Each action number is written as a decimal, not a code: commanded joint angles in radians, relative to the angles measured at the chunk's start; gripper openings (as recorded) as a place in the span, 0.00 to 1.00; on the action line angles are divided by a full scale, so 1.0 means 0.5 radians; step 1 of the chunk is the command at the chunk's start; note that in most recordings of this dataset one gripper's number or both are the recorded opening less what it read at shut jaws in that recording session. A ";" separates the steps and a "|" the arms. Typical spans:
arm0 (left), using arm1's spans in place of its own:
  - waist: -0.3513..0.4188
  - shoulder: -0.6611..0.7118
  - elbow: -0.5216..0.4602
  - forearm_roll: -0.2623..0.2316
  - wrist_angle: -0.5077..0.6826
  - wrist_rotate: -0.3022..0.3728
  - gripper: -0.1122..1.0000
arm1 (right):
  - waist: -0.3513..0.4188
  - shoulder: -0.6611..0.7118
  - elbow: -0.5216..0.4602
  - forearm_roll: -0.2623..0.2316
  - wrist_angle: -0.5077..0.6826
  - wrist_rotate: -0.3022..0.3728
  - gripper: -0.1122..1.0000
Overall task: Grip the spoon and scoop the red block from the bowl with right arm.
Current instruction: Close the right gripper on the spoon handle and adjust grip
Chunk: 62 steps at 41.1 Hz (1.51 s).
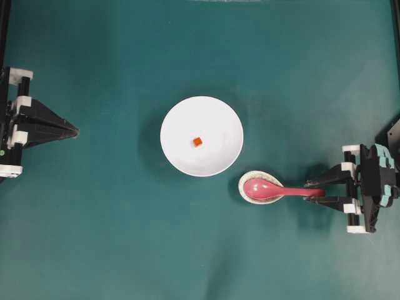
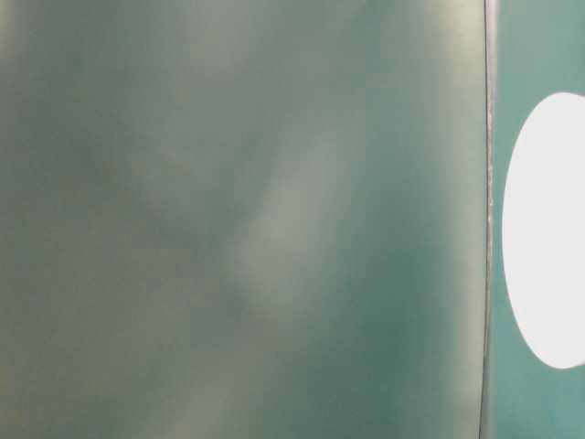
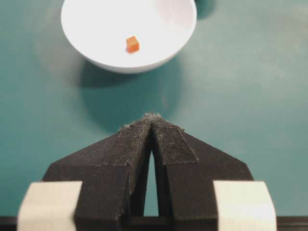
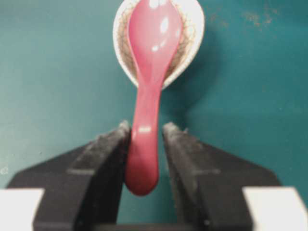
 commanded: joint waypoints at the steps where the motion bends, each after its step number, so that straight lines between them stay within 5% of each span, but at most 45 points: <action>1: -0.003 0.015 -0.046 0.003 -0.009 -0.003 0.10 | 0.012 -0.025 -0.009 -0.006 -0.028 -0.009 0.47; 62: 0.018 0.015 -0.043 0.003 -0.006 -0.003 0.10 | 0.012 -0.055 0.021 -0.040 -0.055 -0.058 0.39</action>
